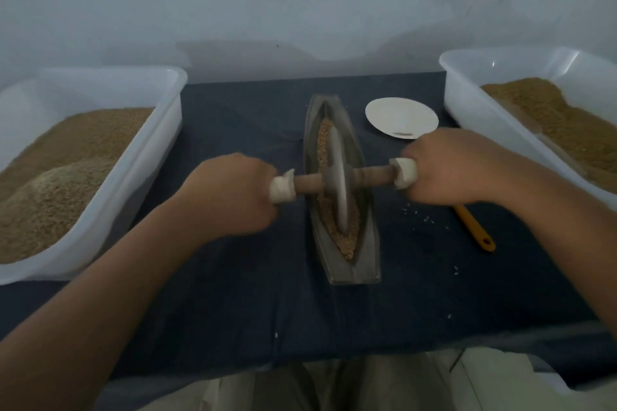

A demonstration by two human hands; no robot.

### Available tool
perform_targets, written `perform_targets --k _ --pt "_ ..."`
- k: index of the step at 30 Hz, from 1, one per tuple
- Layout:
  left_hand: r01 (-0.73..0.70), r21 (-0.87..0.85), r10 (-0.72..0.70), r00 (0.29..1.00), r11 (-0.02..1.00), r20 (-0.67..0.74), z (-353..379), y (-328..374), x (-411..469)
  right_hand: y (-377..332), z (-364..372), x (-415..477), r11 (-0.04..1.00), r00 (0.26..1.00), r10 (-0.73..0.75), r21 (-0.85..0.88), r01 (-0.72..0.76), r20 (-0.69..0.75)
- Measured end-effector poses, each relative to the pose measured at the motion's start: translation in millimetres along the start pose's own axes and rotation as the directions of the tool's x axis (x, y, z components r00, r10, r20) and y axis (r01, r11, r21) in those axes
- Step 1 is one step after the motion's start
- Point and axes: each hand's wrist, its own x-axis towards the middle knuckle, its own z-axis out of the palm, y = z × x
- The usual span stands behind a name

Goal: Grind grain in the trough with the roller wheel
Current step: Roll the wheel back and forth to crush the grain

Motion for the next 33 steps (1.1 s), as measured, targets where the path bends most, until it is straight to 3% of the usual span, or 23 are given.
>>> perform_targets --k 3,5,7,9,11,14,17,19,22,24,25,27,30,33 --pt "-0.01 0.047 0.013 0.999 0.999 -0.051 0 1 7 3 6 3 0.999 0.998 0.04 0.018 -0.041 0.043" --pt "0.034 0.066 -0.031 0.999 0.997 -0.044 -2 0 37 1 14 23 0.995 0.989 0.098 -0.008 -0.099 -0.107" --pt "0.108 0.079 -0.106 0.994 0.991 -0.031 -8 -5 74 0 21 46 0.993 0.926 0.115 0.009 -0.119 -0.36" --pt "0.147 0.068 -0.146 0.989 0.987 -0.015 -13 -9 98 -3 19 64 0.99 0.891 0.121 -0.018 -0.143 -0.438" --pt "0.141 0.048 -0.142 0.99 0.989 0.011 -18 -7 100 -2 11 72 0.987 0.927 0.136 -0.035 -0.158 -0.351" --pt "0.064 0.016 -0.065 0.994 0.998 0.09 -18 -1 67 3 7 51 0.99 0.986 0.132 -0.032 -0.136 -0.101" --pt "-0.034 0.048 0.03 0.997 0.998 0.071 -8 -1 19 3 10 3 0.996 0.987 0.068 0.049 -0.076 0.148" --pt "-0.034 0.061 0.032 0.998 0.998 0.047 -2 -3 15 3 13 -8 0.997 0.996 0.042 0.056 -0.047 0.081" --pt "0.058 0.051 -0.061 0.996 0.997 0.061 -1 -6 50 -1 18 18 0.996 0.978 0.075 -0.023 -0.081 -0.195" --pt "0.135 0.076 -0.135 0.991 0.988 -0.011 -4 -9 81 -3 17 47 0.993 0.936 0.097 -0.035 -0.116 -0.34" --pt "0.167 0.086 -0.163 0.985 0.982 -0.053 -6 -11 92 -4 14 59 0.989 0.931 0.12 -0.037 -0.141 -0.345" --pt "0.184 0.089 -0.177 0.981 0.979 -0.077 -9 -11 103 -5 7 73 0.982 0.943 0.167 -0.036 -0.184 -0.287" --pt "0.132 0.054 -0.134 0.99 0.99 0.044 -13 -5 85 -1 3 62 0.991 0.976 0.128 -0.02 -0.134 -0.177" --pt "0.038 0.021 -0.041 0.991 0.999 0.13 -9 -3 34 2 2 20 0.997 0.994 0.06 0.038 -0.064 0.087"
